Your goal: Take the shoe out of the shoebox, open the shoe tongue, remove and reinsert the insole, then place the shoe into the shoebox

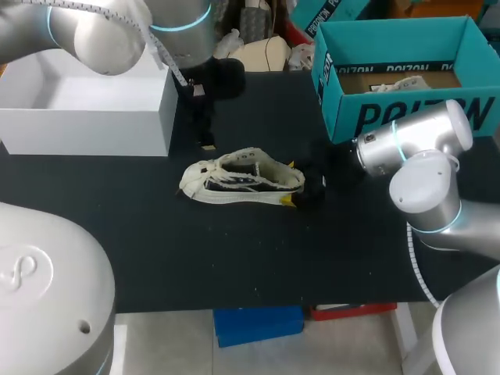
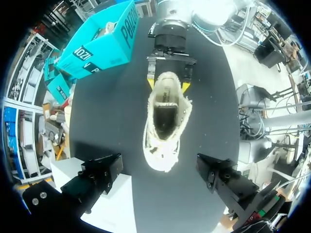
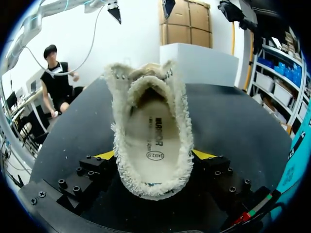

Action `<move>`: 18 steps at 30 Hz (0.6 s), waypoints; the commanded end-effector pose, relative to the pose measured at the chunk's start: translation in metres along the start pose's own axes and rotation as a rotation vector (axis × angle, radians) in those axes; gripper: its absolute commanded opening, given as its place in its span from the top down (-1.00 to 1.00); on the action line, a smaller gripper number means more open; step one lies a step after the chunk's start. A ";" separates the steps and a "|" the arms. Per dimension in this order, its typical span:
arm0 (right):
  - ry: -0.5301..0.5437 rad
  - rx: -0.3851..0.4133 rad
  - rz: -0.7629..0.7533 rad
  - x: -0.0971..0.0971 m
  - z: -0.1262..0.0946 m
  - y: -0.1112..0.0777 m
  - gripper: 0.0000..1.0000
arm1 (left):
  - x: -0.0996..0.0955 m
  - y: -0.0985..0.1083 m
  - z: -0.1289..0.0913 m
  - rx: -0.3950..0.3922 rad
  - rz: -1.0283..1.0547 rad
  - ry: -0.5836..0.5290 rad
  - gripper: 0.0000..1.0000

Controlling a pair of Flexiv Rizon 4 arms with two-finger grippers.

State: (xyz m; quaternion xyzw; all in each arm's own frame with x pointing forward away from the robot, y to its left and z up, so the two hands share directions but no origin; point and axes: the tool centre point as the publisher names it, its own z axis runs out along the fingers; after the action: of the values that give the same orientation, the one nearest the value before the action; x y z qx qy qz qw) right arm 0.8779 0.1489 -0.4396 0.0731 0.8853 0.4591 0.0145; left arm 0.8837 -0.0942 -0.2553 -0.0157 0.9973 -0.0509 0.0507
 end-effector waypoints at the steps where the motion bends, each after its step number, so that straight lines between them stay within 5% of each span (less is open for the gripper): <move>1: -0.002 0.001 0.002 0.000 0.003 0.000 1.00 | 0.000 -0.001 0.000 -0.006 -0.001 -0.001 -1.00; 7: -0.002 0.001 0.002 0.000 0.003 0.000 1.00 | -0.001 -0.012 0.003 -0.167 -0.390 -0.012 -1.00; 9: -0.002 0.001 0.002 0.000 0.003 0.000 1.00 | -0.005 -0.011 0.001 -0.137 -0.539 -0.001 -1.00; 14: -0.002 0.001 0.002 0.000 0.003 0.000 1.00 | -0.014 -0.007 0.002 -0.226 -0.916 0.082 -1.00; 18: -0.002 0.001 0.002 0.000 0.003 0.000 1.00 | -0.015 -0.005 0.003 -0.220 -0.946 0.131 -1.00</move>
State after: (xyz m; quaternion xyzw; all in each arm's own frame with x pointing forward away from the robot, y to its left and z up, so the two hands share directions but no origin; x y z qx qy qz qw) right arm 0.8779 0.1489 -0.4395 0.0732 0.8853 0.4590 0.0145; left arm 0.8923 -0.0947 -0.2555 -0.2622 0.9646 -0.0112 0.0264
